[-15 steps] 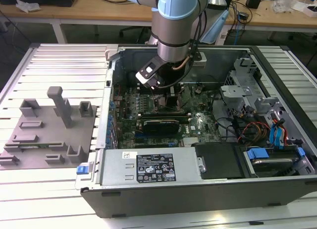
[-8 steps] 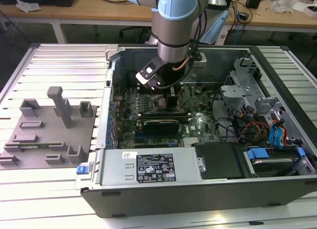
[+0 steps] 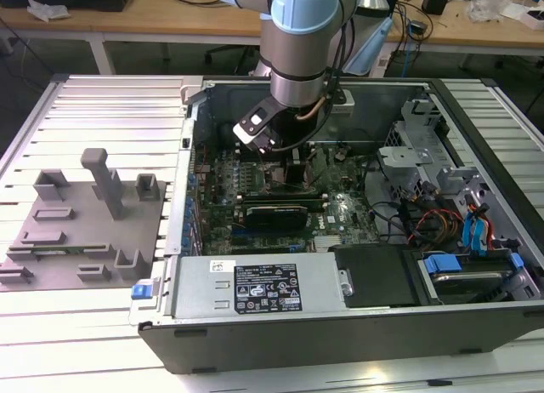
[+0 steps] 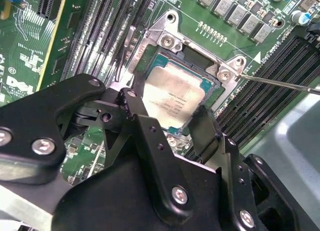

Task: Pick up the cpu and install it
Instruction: 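Place the cpu into insertion slot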

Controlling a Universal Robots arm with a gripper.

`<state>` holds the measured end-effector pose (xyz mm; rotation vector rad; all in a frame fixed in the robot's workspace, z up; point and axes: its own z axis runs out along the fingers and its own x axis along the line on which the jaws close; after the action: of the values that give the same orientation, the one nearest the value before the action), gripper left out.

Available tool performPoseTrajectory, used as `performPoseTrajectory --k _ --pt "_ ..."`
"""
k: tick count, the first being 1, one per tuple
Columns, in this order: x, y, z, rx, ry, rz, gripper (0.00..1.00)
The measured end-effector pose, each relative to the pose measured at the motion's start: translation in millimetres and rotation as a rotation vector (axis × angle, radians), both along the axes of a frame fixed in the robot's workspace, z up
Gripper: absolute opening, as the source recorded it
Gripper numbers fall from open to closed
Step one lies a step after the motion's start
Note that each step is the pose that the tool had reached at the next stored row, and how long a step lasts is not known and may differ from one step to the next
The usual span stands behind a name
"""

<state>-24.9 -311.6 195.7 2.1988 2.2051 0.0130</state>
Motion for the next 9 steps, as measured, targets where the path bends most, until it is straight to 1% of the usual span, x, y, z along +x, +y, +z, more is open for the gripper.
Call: performPoseTrajectory --k 9 --pt "0.0 0.7 0.0 0.0000 0.0000 -0.005 0.62"
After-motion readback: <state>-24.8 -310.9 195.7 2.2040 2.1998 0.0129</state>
